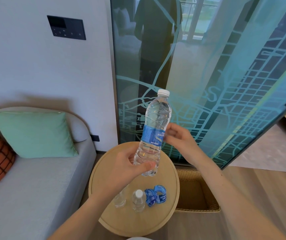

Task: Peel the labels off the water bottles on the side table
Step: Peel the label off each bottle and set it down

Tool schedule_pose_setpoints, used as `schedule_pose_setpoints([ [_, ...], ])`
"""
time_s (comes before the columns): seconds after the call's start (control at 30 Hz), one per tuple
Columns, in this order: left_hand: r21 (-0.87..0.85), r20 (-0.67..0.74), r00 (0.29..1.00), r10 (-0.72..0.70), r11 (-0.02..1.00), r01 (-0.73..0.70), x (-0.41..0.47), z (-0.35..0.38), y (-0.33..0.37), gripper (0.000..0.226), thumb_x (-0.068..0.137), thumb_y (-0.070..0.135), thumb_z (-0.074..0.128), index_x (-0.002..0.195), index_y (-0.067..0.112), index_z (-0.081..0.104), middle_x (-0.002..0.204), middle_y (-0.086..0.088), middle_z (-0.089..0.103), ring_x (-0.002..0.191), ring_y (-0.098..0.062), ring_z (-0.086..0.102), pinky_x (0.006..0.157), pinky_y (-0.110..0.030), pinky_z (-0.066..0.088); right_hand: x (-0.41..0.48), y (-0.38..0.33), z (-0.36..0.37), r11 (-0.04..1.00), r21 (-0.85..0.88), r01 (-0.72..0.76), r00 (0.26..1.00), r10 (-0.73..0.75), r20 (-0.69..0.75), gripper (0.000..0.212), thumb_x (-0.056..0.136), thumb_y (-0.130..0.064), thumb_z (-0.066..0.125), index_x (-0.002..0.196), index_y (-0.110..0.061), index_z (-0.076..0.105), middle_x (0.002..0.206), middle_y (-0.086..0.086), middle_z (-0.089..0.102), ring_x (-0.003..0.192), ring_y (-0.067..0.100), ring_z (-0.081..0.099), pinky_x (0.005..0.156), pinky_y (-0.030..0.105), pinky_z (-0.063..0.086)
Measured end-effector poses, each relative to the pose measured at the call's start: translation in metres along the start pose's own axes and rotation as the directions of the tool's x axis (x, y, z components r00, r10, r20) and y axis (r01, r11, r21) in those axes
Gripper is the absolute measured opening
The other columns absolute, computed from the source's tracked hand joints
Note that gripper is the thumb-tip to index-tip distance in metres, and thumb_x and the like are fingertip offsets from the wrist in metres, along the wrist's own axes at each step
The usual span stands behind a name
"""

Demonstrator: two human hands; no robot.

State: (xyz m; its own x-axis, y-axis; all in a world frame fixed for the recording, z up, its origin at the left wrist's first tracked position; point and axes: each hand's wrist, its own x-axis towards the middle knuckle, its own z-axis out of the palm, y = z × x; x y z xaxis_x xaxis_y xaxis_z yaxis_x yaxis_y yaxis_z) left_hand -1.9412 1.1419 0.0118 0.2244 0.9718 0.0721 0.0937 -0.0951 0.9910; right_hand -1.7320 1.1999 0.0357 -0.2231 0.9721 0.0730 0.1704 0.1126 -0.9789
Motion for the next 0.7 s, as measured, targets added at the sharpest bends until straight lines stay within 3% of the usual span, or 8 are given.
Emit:
schedule_pose_setpoints([
  [0.1,-0.011,0.009,1.0,0.01,1.0,-0.01,-0.001,0.0,0.0,0.037,0.081,0.022,0.082,0.108,0.044,0.071,0.099,0.014,0.077,0.091,-0.002,0.072,0.071,-0.007,0.051,0.002,0.003,0.003,1.0,0.012,-0.001,0.999,0.002,-0.043,0.016,0.092,0.001,0.062,0.108,0.0,0.064,0.096,0.009,0.076,0.087,0.016,0.072,0.08,0.026,0.058],
  [0.23,-0.018,0.004,1.0,0.024,1.0,-0.024,-0.001,-0.002,-0.003,0.036,0.081,0.024,0.081,0.109,0.044,0.071,0.101,0.012,0.077,0.093,-0.004,0.072,0.074,-0.009,0.052,0.004,0.003,0.007,0.999,-0.044,0.008,0.996,-0.012,-0.086,0.017,0.092,0.004,0.061,0.107,-0.003,0.066,0.099,0.017,0.075,0.089,0.023,0.071,0.083,0.034,0.059],
  [0.4,0.032,-0.055,0.998,0.013,0.999,-0.012,0.002,-0.005,-0.01,0.036,0.077,0.027,0.084,0.107,0.044,0.072,0.097,0.014,0.077,0.089,-0.002,0.072,0.071,-0.008,0.052,0.0,-0.002,0.01,0.985,-0.169,0.025,0.993,-0.043,-0.107,0.021,0.089,-0.002,0.069,0.095,-0.021,0.075,0.093,0.0,0.077,0.087,0.012,0.071,0.081,0.019,0.054],
  [0.57,0.043,-0.125,0.992,-0.003,0.999,0.009,0.005,-0.011,-0.016,0.035,0.077,0.026,0.084,0.103,0.046,0.072,0.095,0.014,0.077,0.087,-0.003,0.073,0.07,-0.012,0.055,-0.009,-0.003,0.006,0.976,-0.218,-0.024,0.989,-0.008,-0.147,0.012,0.089,-0.003,0.069,0.09,-0.013,0.076,0.087,0.004,0.076,0.082,0.018,0.07,0.077,0.022,0.056],
  [0.7,0.01,-0.157,0.987,-0.016,1.0,0.018,0.005,-0.016,-0.017,0.035,0.077,0.021,0.083,0.1,0.047,0.073,0.093,0.013,0.078,0.085,-0.003,0.073,0.068,-0.01,0.053,-0.017,-0.011,0.002,0.969,-0.247,-0.025,0.991,-0.009,-0.135,0.022,0.089,-0.001,0.067,0.082,-0.021,0.073,0.074,-0.015,0.072,0.072,0.001,0.066,0.071,0.014,0.053],
])
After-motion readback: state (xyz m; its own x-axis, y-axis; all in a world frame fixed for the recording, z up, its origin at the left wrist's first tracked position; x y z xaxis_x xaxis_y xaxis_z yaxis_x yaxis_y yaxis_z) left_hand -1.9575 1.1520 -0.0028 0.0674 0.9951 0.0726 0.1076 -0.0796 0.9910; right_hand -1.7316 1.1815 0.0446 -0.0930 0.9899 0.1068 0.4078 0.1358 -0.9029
